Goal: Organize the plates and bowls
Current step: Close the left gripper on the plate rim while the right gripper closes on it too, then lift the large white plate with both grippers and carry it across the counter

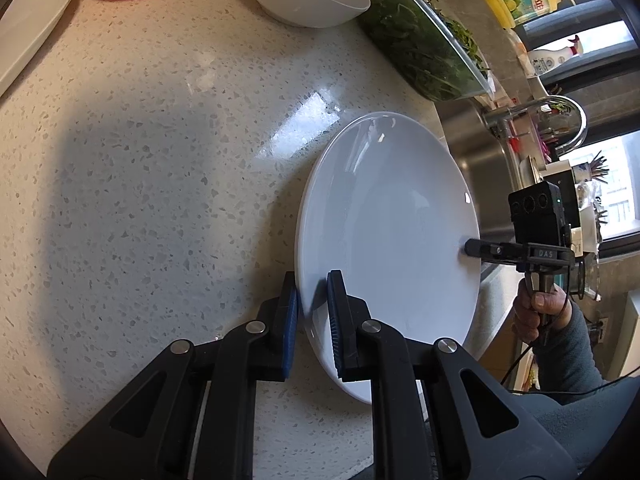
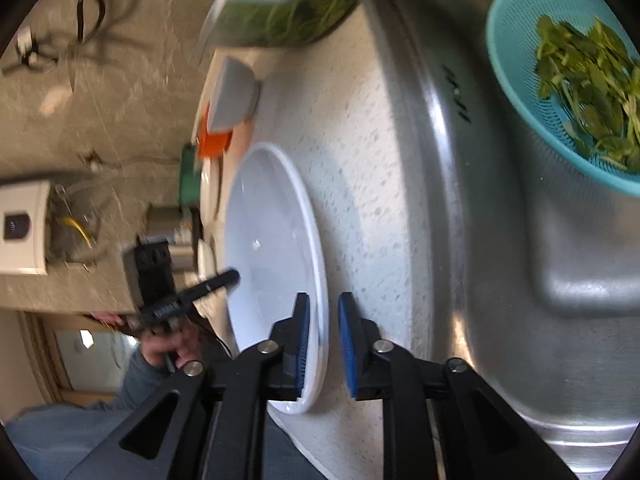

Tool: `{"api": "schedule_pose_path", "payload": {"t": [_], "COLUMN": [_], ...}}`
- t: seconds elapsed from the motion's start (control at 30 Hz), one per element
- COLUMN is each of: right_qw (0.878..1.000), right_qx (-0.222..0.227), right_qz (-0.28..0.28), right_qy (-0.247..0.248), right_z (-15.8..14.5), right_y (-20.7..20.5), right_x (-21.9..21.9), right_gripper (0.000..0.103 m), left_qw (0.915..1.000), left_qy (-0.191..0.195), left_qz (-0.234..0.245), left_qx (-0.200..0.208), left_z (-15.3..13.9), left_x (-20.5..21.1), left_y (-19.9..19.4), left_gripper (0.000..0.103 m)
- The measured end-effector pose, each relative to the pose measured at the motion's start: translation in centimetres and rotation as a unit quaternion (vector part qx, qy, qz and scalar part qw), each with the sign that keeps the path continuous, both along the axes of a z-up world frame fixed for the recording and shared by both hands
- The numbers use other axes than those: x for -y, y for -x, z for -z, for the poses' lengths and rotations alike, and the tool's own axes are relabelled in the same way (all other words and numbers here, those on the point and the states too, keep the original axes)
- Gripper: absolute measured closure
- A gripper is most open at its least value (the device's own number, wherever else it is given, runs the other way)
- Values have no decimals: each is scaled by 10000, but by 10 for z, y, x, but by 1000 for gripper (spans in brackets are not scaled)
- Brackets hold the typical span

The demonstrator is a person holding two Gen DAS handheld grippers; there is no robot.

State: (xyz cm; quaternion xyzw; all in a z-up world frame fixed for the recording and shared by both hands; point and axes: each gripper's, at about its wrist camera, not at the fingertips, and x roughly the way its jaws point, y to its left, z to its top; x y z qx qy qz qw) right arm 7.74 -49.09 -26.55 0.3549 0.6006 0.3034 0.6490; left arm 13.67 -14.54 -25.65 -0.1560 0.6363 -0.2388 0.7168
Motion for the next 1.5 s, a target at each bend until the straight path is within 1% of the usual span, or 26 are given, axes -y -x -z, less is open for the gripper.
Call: {"api": "schedule_pose_path", "payload": {"t": [0.1, 0.17, 0.23, 0.3, 0.4, 0.57, 0.73, 0.97, 1.17, 1.33, 1.5], "right_qw": [9999, 9996, 9991, 9983, 9981, 9983, 9973, 9972, 9967, 9964, 9958], "right_qx": [-1, 55, 133, 239, 276, 197, 216, 205, 296, 371, 493], "right_qz": [-29, 4, 36, -47, -92, -56, -101, 13, 16, -60, -287], "right_qy": [114, 277, 405, 537, 540, 547, 697, 713, 752, 759, 710], "right_z": [0, -5, -10, -17, -20, -17, -20, -20, -30, -40, -56], "right_y": [0, 0, -1, -1, 0, 0, -1, -2, -1, -2, -6], "right_x": [-5, -6, -7, -10, -10, -9, -11, -6, -6, -14, -32], "right_gripper": [94, 93, 93, 93, 94, 93, 92, 91, 91, 90, 90], "left_qw": [10000, 9999, 9999, 10000, 10000, 9999, 9996, 9992, 9991, 9992, 9985], "left_qy": [-52, -124, -91, -24, -10, -52, -200, -235, -214, -196, -289], "left_qz": [38, 97, 89, 61, 67, 98, 190, 244, 250, 99, -141], "left_qx": [13, 25, 4, -9, 5, 25, 69, 217, 278, 324, 445], "left_z": [-1, -2, -1, 1, 2, 2, -2, -13, -24, -38, -62], "left_x": [2, 5, 6, 5, 5, 7, 12, 19, 16, 4, -13], "left_y": [-2, -2, -2, -2, -2, -3, -2, -2, -1, 3, 16], "left_gripper": [90, 90, 90, 90, 90, 90, 90, 90, 90, 91, 91]}}
